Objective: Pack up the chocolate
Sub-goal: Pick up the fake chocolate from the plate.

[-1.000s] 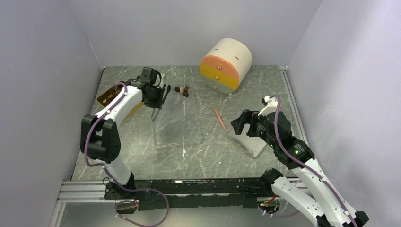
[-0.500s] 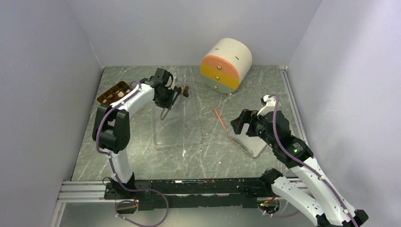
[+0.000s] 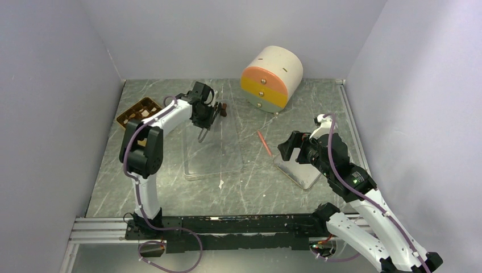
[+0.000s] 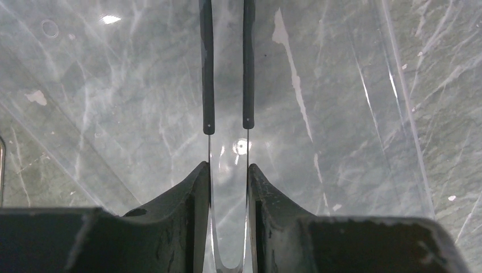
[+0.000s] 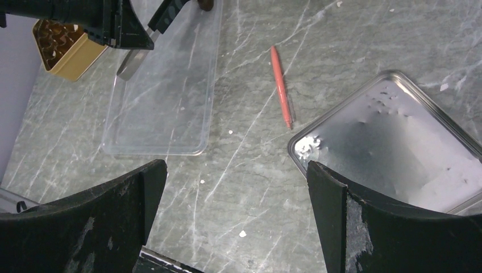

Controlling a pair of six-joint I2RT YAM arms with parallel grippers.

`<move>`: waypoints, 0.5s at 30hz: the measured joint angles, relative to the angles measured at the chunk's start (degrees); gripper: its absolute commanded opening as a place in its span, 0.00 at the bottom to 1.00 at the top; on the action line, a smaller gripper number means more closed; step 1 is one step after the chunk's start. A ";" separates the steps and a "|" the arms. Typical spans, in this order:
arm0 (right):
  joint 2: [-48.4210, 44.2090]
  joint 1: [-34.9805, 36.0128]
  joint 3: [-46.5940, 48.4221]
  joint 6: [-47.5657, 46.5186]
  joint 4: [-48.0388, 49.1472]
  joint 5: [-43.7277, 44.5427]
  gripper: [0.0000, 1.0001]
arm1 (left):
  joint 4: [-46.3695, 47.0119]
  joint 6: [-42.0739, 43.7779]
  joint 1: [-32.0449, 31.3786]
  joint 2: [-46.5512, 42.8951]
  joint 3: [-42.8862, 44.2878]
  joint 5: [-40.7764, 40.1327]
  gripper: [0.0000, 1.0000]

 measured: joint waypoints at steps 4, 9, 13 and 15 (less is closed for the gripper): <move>0.00 0.00 0.00 -0.02 0.00 0.15 0.99 | 0.02 -0.09 0.02 1.64 0.79 0.00 0.33; 0.00 0.00 0.00 -0.02 0.00 0.22 0.99 | 0.07 -0.11 0.04 3.41 2.23 -0.02 0.34; 0.00 0.00 0.00 -0.02 0.00 0.24 0.99 | 0.00 -0.11 0.02 3.74 2.62 -0.07 0.34; 0.00 0.00 0.00 -0.02 0.00 0.24 0.99 | 0.07 -0.09 0.02 3.74 2.80 -0.07 0.34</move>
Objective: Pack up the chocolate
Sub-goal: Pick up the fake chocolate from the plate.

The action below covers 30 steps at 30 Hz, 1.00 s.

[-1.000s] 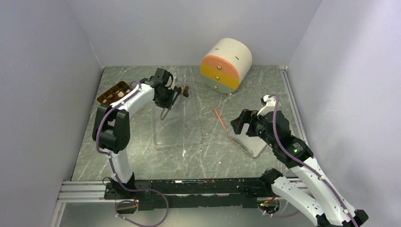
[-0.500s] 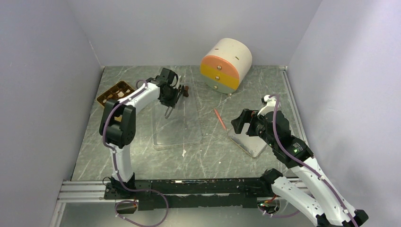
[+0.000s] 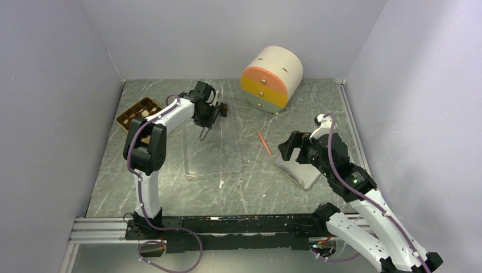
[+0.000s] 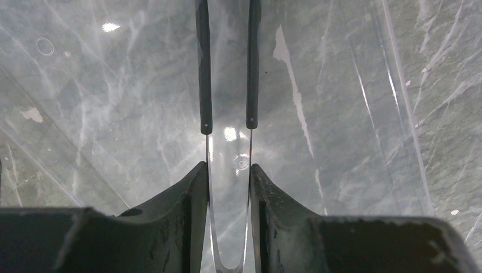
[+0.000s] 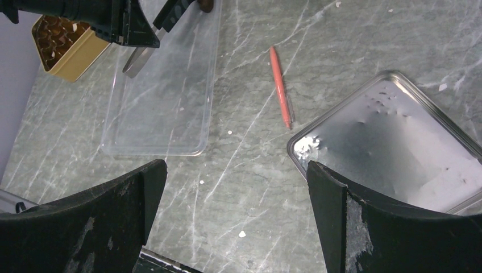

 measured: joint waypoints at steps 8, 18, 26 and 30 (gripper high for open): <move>0.00 0.00 0.00 -0.02 0.00 0.00 0.99 | -0.07 0.17 0.00 0.09 0.04 0.11 0.34; -0.07 0.00 0.00 0.00 0.00 0.00 0.99 | -0.15 0.20 0.00 1.03 0.04 0.09 0.33; -0.22 0.00 0.00 0.00 -0.02 0.00 0.99 | -0.28 0.24 0.00 1.44 0.04 0.13 0.19; -0.24 0.00 0.00 0.00 -0.02 0.00 0.99 | -0.48 0.22 0.00 1.38 0.04 0.33 0.08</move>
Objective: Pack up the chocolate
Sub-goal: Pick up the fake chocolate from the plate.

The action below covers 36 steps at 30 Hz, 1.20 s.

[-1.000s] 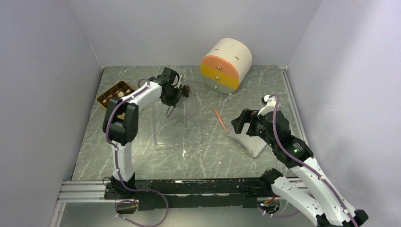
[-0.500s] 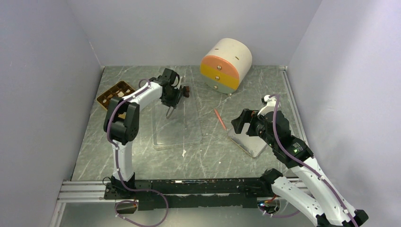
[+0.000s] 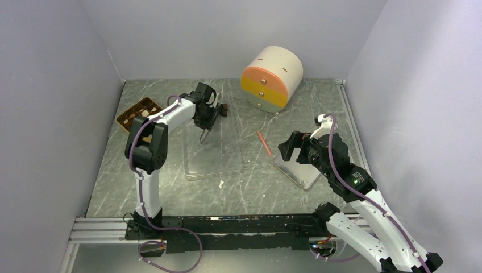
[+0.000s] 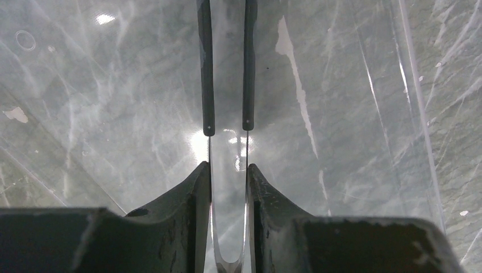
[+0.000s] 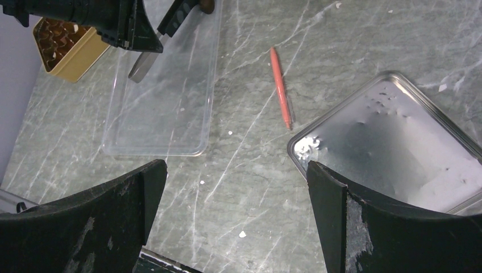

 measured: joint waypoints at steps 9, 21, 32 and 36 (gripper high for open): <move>0.00 0.00 0.00 0.02 0.02 -0.04 0.99 | -1.09 -0.20 0.00 -4.72 -1.75 0.09 0.05; -0.22 0.00 0.00 0.00 0.02 -0.09 0.99 | -5.09 -2.73 0.33 -13.35 -4.33 -2.95 0.06; -0.61 0.00 0.00 0.00 0.02 -0.48 0.99 | -10.40 -5.16 12.09 -27.10 -12.00 -5.46 0.08; -0.85 0.00 0.00 0.02 0.02 -1.11 0.99 | -12.20 -5.07 16.85 -30.75 -13.86 -6.49 0.09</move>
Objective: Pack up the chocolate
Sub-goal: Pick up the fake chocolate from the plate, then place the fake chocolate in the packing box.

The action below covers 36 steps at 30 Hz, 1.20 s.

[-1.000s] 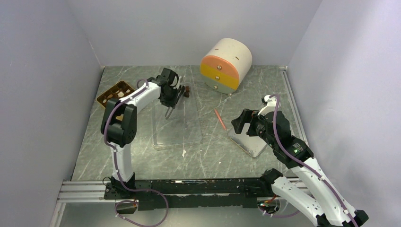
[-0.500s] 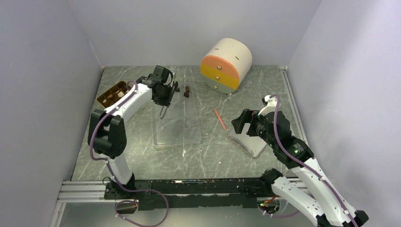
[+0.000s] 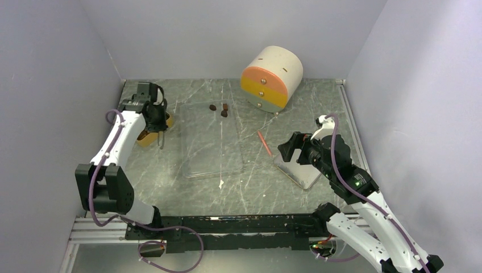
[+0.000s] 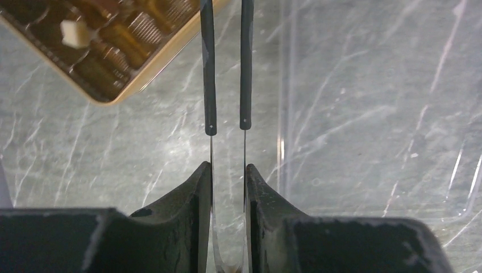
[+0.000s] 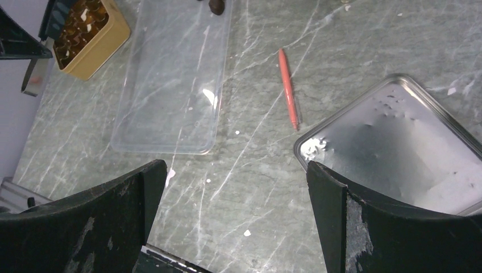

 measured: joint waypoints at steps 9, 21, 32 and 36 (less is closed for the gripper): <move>0.02 0.00 0.00 -0.09 0.02 -1.66 0.99 | -3.21 0.17 4.72 -4.13 -5.44 -3.43 0.11; -1.29 0.00 0.00 -0.46 0.00 -1.99 0.99 | -3.37 0.17 4.92 -4.35 -7.19 -4.28 0.13; -1.86 0.00 0.00 -0.68 0.00 -1.97 0.99 | -3.30 0.00 4.92 -2.86 -9.09 -4.44 0.24; -1.88 0.00 0.00 -0.85 0.00 -1.95 0.99 | -3.30 0.00 4.92 -2.56 -9.05 -4.44 0.29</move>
